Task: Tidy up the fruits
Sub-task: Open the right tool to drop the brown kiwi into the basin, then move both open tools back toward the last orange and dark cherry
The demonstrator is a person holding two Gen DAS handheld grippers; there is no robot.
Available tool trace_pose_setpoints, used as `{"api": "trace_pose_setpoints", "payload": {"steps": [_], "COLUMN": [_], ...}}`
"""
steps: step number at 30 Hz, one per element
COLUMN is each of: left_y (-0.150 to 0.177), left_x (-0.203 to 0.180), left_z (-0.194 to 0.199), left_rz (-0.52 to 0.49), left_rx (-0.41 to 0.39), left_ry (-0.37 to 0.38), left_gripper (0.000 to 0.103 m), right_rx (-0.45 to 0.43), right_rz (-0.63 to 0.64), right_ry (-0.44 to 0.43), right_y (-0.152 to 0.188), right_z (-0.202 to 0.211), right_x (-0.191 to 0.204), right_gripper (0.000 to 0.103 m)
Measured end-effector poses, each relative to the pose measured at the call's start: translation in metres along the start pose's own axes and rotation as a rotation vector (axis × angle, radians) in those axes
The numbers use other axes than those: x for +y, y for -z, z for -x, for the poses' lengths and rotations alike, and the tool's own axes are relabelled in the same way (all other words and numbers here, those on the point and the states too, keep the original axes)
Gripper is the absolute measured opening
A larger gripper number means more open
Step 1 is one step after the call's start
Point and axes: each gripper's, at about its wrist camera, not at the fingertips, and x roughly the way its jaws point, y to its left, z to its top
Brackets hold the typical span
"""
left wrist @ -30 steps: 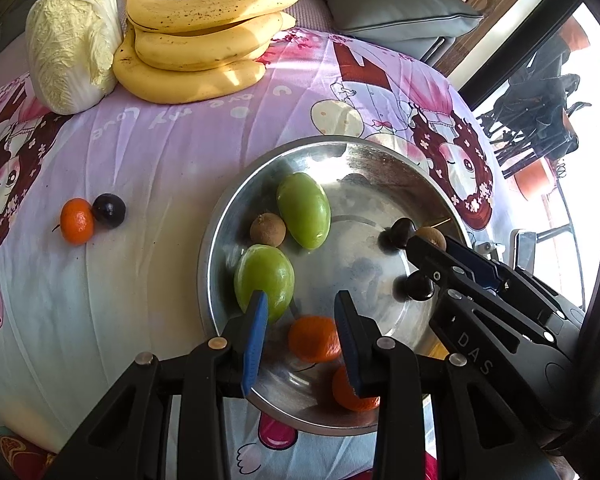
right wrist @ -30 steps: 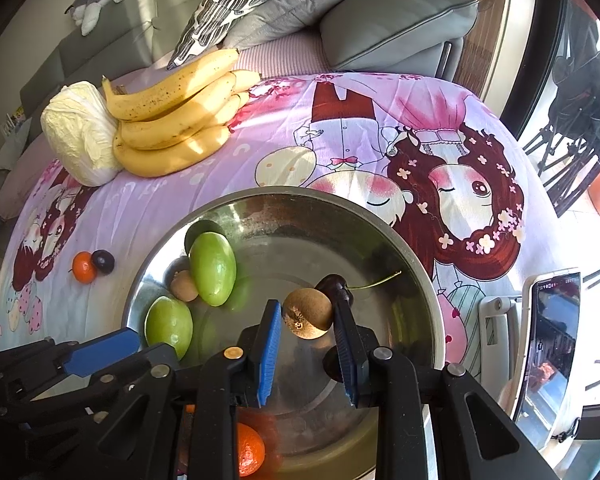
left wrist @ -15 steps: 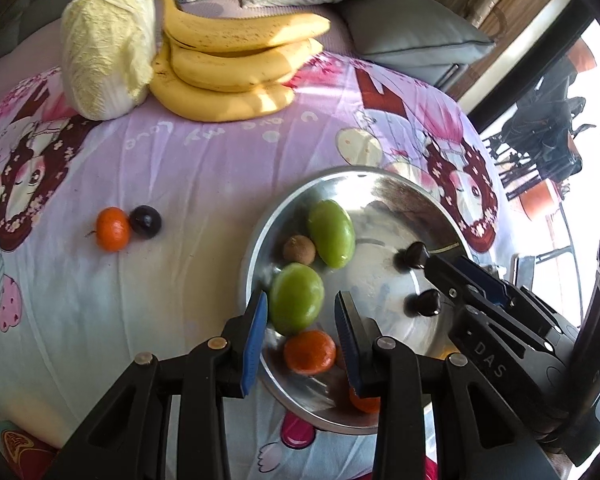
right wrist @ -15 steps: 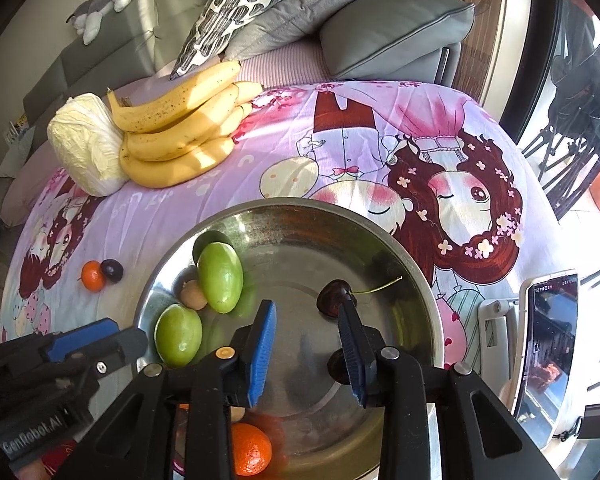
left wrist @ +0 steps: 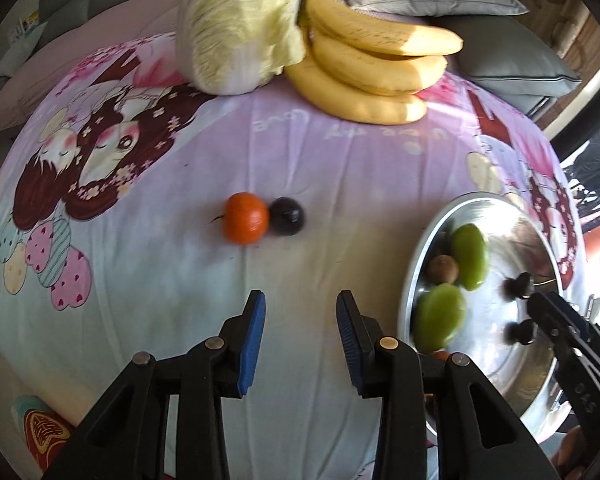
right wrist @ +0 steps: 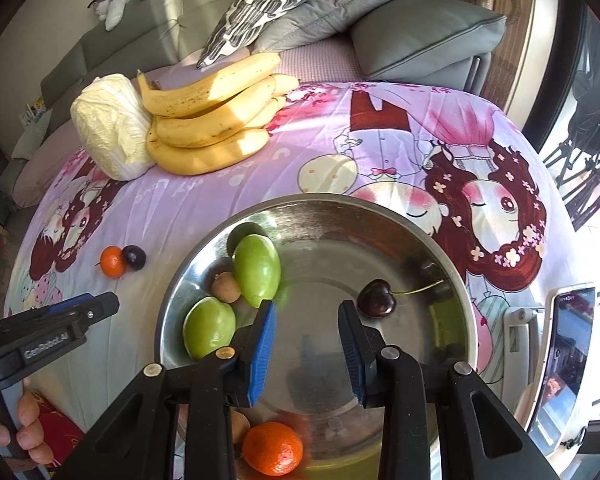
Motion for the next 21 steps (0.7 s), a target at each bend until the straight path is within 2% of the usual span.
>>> {"api": "trace_pose_setpoints", "payload": {"steps": [7,9,10,12,13,16,18,21], "left_y": [0.0042,0.0042,0.0041,0.0041,0.0038,0.0034,0.0035,0.0029], "left_x": [0.0088,0.0085,0.0082,0.0081,0.0092,0.0106,0.0107,0.0108], "left_z": [-0.0064,-0.0061,-0.0058,-0.0057,-0.0064,-0.0077,-0.0084,-0.009], "left_rz": [0.012,0.015,0.014,0.015,0.018,0.021,0.021,0.021], "left_rx": [0.021,0.019,0.017,0.015,0.017,0.016,0.012,0.005], "left_ry": [-0.019,-0.019,-0.024,-0.03,-0.031,-0.041,-0.052,-0.064], "left_gripper": [0.039,0.052,0.054,0.061,0.063,0.068,0.078,0.081], "right_rx": [0.01,0.013,0.014,0.015,0.015,0.009,0.014,0.022], "right_rz": [0.02,0.019,0.018,0.014,0.017,0.014,0.016,0.022], "right_ry": [0.0,0.002,0.003,0.011,0.015,0.009,0.011,0.011], "right_y": [0.0006,0.0005,0.0001,-0.0001,-0.0004,-0.0008,-0.0004,-0.0001], "right_z": [-0.0027,-0.0036,-0.0045,-0.0061,-0.0064,-0.0059,-0.0071,-0.0101], "right_x": [0.0076,0.007,0.0066,0.0059,0.006,0.0058,0.0062,0.0075], "right_gripper": [0.036,0.036,0.037,0.061,0.065,0.068,0.071,0.077]}}
